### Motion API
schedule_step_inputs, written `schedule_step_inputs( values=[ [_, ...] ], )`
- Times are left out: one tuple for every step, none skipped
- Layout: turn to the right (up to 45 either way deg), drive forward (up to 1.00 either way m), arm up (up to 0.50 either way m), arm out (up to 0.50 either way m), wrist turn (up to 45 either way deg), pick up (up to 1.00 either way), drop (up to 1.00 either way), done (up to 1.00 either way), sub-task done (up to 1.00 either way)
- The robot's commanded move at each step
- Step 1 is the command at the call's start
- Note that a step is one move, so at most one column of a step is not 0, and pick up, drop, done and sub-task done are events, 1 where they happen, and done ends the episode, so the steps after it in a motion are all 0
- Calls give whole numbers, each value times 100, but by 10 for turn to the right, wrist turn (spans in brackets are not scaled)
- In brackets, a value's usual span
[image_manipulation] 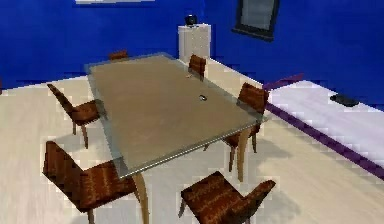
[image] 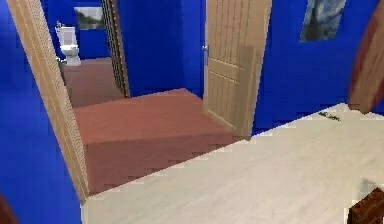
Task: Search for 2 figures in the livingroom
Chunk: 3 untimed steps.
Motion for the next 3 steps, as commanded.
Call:
schedule_step_inputs(
  values=[
    [0, 65, 0, 0, 0, 0, 0, 0, 0],
    [-240, 0, 0, 0, 0, 0, 0, 0, 0],
    [0, 100, 0, 0, 0, 0, 0, 0, 0]
  ],
)
